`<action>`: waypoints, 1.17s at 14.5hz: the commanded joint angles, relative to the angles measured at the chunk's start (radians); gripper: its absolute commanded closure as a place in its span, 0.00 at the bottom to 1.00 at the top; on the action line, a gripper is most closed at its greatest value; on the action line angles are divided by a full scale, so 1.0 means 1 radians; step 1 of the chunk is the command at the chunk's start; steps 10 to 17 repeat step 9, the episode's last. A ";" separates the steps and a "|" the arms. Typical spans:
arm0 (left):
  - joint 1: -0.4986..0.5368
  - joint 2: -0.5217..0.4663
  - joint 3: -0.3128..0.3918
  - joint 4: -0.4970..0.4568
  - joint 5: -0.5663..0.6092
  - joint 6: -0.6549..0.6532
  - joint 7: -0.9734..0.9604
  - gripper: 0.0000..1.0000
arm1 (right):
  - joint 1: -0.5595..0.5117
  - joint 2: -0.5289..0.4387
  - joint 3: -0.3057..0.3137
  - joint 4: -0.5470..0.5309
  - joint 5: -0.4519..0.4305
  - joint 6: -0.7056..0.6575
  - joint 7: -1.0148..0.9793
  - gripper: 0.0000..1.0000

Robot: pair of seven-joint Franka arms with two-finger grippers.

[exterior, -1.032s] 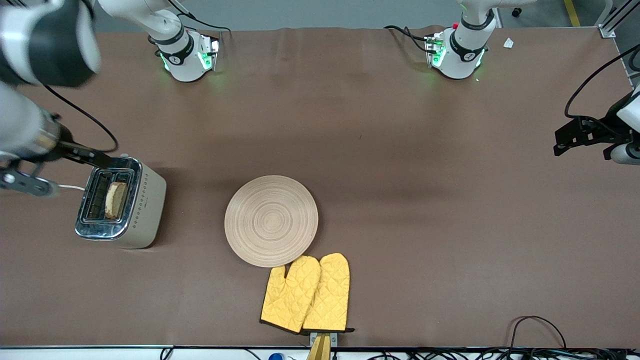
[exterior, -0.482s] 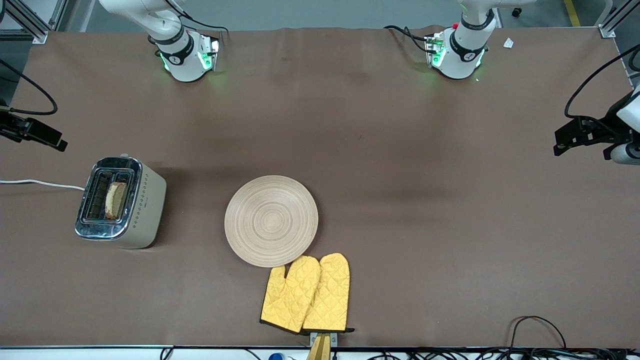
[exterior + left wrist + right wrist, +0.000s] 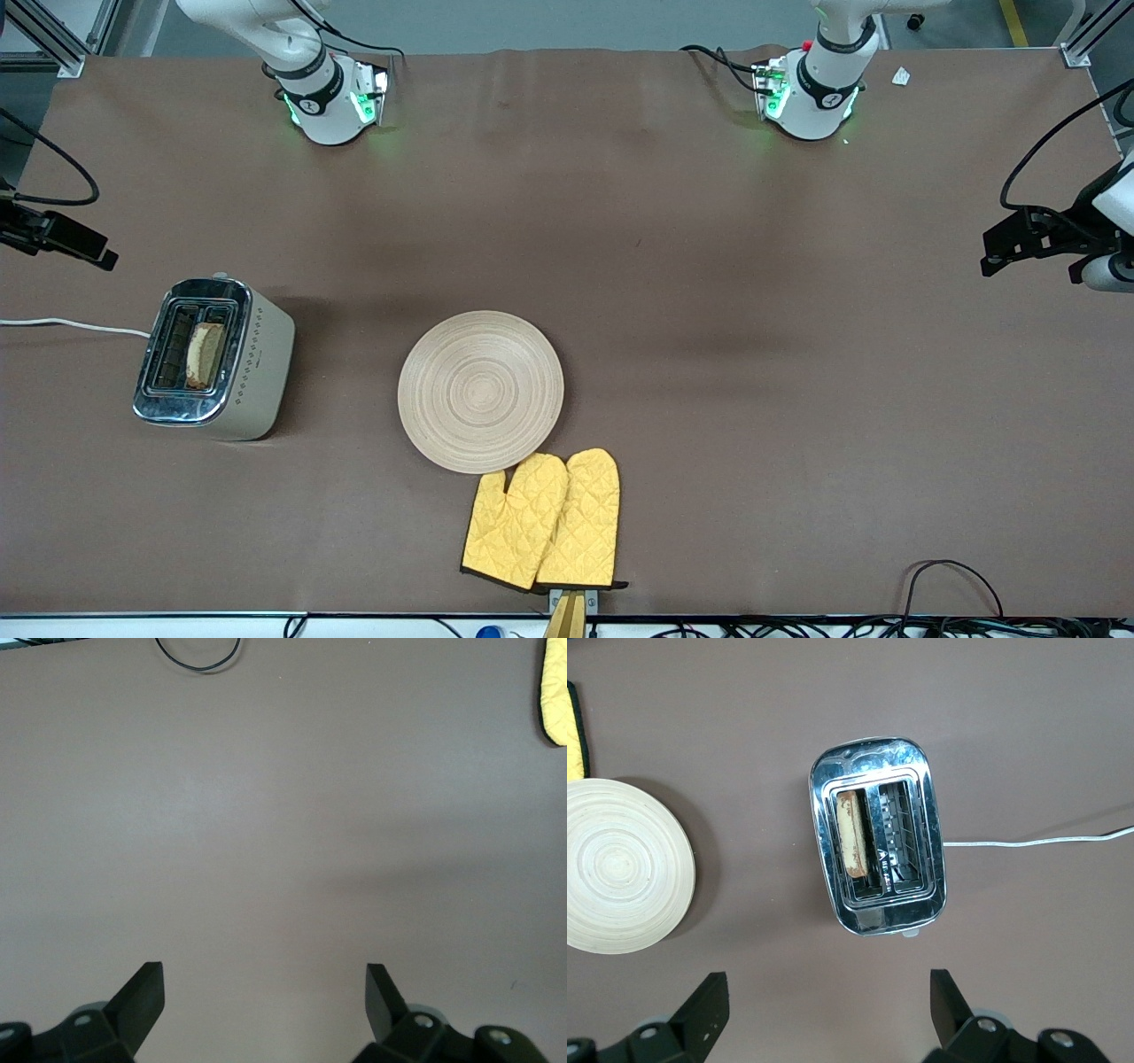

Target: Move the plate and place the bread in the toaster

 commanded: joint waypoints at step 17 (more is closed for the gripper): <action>-0.003 0.000 -0.001 0.009 0.008 0.008 -0.014 0.00 | -0.236 -0.054 0.217 -0.050 0.021 -0.008 -0.055 0.00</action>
